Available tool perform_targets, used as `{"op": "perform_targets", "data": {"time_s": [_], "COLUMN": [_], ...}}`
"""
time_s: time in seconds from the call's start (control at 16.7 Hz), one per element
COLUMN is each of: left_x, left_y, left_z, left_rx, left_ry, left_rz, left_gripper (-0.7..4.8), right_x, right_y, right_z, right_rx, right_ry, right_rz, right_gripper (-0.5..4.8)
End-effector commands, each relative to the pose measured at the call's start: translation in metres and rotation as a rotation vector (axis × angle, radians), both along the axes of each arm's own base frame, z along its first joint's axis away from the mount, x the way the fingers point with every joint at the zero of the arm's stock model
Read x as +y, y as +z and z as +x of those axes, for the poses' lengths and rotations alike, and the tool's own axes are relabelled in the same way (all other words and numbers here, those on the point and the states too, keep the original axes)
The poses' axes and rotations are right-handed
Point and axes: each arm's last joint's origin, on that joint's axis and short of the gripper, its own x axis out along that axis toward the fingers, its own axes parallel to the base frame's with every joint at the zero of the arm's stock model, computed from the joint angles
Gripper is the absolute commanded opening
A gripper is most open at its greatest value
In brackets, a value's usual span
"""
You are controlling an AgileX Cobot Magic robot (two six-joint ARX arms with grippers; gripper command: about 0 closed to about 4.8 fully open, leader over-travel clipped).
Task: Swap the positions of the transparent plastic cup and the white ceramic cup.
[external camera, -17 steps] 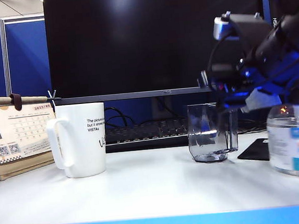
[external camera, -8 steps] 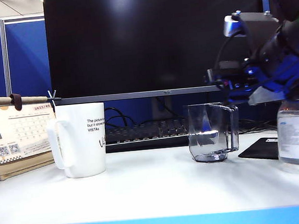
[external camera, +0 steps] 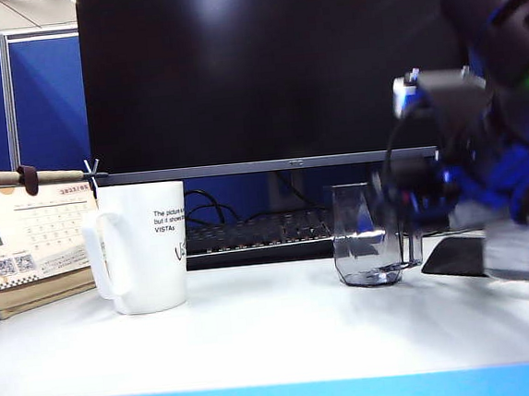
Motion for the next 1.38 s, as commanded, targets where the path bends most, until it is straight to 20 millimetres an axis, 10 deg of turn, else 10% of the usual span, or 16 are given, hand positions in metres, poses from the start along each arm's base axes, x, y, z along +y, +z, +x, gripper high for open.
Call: {"op": "perform_targets", "data": {"time_s": [0.06,1.38], "left_x": [0.0,0.0], "left_y": [0.001,0.006], "left_z": [0.0,-0.002], "left_rx": [-0.002,-0.021], "left_ry": [-0.003,-0.007], "left_rz": [0.004,0.037], "left_gripper": [0.9,0.9], "right_x": [0.001,-0.015], "right_y": [-0.001,-0.016], "right_z": [0.004,0.031], "right_rx": [-0.032,-0.104], "right_ry": [-0.007,-0.037], "right_rz": [0.023,-0.006], "right_gripper": [2.44,2.44]}}
